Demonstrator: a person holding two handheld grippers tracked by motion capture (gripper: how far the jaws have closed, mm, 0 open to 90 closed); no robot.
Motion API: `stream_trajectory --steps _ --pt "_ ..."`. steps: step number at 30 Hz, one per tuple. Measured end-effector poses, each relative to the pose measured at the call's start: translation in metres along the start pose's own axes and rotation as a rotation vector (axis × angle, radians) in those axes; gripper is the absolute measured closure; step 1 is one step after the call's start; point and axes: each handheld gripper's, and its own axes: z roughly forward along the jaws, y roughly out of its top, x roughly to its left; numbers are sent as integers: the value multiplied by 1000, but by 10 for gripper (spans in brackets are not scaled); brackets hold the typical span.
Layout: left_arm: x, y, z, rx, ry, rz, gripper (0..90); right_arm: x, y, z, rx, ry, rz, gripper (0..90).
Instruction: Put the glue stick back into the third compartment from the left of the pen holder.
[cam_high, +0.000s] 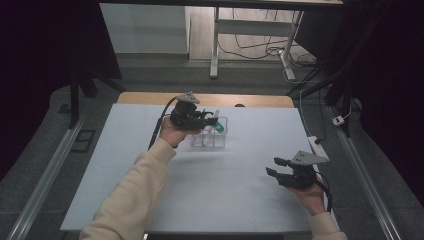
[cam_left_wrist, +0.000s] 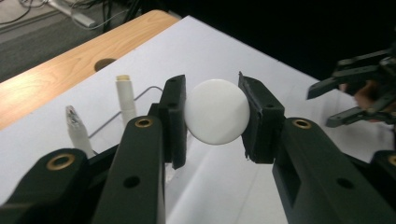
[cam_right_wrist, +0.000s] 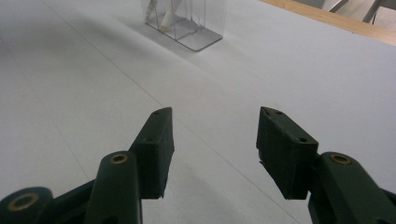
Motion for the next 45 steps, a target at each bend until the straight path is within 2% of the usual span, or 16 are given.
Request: stream_trajectory --steps 3,7,13,15,18,21,24,29,36,45 --pt "4 5 5 6 7 -8 647 -2 -1 0 5 0 1 449" --pt "9 10 12 41 32 -1 646 -2 -1 0 8 -1 -1 446" --pt "17 8 24 65 57 -22 643 -4 -3 0 14 -6 3 443" --pt "19 6 28 56 61 -24 631 -5 -3 0 17 -8 4 442" --pt "20 4 27 21 58 -48 459 -5 -4 0 21 -8 3 439" --pt "16 -2 18 2 62 -37 410 -6 -4 0 24 -14 1 437" --pt "10 -14 5 13 77 -7 405 -8 -5 -1 25 -21 4 434" --pt "3 -43 -17 29 84 6 399 -10 -6 -3 34 -41 1 431" --pt "-6 -83 -48 39 98 7 391 -12 -8 -2 34 -42 4 423" --pt "-19 -136 -81 49 125 -23 374 -12 -8 -1 44 -43 -11 417"
